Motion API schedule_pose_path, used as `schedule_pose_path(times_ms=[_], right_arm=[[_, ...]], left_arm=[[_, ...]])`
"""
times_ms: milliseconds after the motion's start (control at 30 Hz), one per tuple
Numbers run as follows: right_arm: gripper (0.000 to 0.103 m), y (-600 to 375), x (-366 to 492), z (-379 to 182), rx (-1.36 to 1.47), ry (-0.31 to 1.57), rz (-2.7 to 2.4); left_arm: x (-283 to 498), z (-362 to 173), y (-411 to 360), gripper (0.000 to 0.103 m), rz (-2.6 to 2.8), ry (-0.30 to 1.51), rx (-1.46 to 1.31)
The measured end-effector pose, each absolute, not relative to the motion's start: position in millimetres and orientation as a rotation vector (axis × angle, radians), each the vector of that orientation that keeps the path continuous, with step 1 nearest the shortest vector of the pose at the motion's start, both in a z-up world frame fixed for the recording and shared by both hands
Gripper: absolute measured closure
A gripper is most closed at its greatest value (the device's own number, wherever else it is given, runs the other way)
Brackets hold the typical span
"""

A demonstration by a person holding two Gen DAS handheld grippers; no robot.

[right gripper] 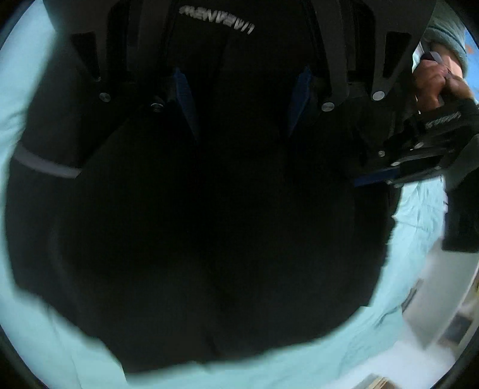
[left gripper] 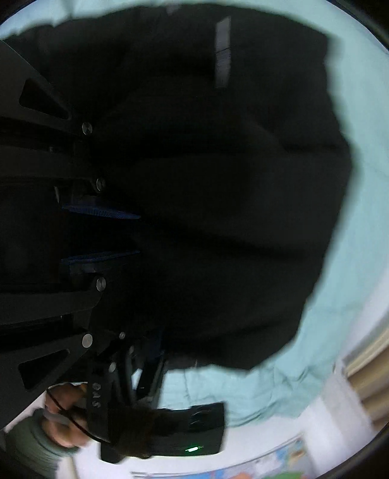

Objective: Fold large clothes

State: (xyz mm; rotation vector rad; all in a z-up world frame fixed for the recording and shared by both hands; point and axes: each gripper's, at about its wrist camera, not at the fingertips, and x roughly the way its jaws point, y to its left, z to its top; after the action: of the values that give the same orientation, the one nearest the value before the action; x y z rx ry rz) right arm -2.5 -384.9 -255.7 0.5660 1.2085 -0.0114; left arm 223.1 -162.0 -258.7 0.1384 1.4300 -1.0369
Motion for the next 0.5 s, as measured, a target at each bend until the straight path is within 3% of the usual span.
schedule_pose_path(times_ms=[233,500], right_arm=[[0.045,-370,-16,-251,0.486,1.12,-0.028],[0.041,-404,-63,-176,0.532,0.933,-0.004]], left_arm=[[211,-254,-151,0.081,-1.031,1.381,0.096],[169,-193,-126,0.081,-1.174,1.267,0.061]])
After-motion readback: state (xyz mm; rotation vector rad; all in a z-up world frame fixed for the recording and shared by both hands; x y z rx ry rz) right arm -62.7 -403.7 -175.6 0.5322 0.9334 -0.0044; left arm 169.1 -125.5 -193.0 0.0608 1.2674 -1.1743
